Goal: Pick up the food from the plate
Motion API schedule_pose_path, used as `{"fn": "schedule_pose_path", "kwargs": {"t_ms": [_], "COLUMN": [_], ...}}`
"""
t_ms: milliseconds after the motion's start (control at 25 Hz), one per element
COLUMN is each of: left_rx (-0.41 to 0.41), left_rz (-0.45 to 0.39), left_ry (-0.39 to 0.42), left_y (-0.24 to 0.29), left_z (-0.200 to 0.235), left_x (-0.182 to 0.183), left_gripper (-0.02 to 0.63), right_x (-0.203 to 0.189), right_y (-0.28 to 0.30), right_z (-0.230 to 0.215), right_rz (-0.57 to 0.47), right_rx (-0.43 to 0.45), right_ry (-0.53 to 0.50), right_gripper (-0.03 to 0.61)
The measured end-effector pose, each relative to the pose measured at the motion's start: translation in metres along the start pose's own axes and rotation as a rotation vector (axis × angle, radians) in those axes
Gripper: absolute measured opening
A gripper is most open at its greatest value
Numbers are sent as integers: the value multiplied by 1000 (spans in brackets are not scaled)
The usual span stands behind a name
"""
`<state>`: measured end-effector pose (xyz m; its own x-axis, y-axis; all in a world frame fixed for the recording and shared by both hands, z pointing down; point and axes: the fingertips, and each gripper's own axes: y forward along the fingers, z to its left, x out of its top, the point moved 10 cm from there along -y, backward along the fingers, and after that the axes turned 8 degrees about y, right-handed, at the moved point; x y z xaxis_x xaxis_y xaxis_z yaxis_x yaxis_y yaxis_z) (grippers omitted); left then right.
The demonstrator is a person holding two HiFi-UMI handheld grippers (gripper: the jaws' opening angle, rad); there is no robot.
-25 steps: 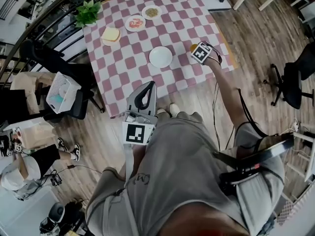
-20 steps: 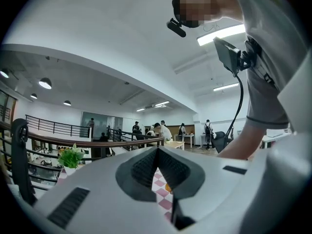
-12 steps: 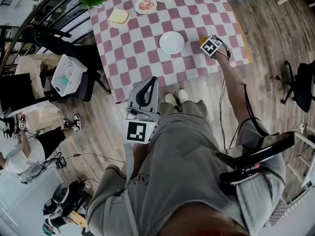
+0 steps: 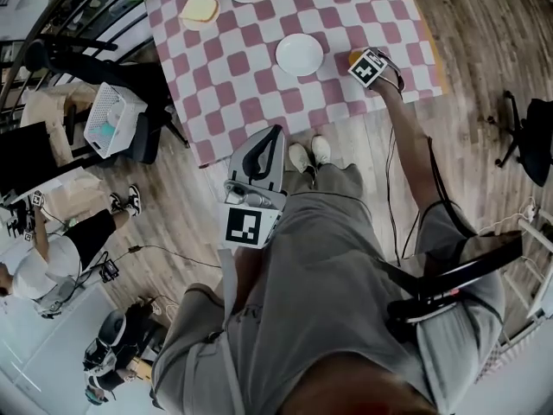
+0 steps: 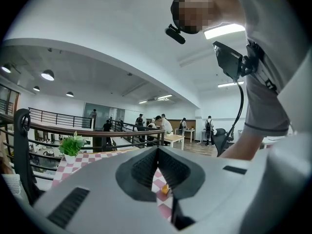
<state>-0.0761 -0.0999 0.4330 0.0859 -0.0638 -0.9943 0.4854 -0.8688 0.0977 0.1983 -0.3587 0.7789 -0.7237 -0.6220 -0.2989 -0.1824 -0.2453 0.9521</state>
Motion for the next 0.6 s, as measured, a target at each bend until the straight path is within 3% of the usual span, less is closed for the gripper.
{"fn": "schedule_pose_path", "kwargs": {"t_ms": [400, 600], "left_rx": [17, 44], "left_rz": [2, -20], "left_ry": [4, 11], "left_y": [-8, -20], "left_z": [2, 2], "left_x": [-1, 5], "left_gripper": [8, 8], "right_x": [1, -17], "right_y": [1, 6], "right_z": [-4, -8], "right_rz": [17, 46], "right_rx": [4, -6], "right_ry": [63, 98], "right_gripper": [348, 348]}}
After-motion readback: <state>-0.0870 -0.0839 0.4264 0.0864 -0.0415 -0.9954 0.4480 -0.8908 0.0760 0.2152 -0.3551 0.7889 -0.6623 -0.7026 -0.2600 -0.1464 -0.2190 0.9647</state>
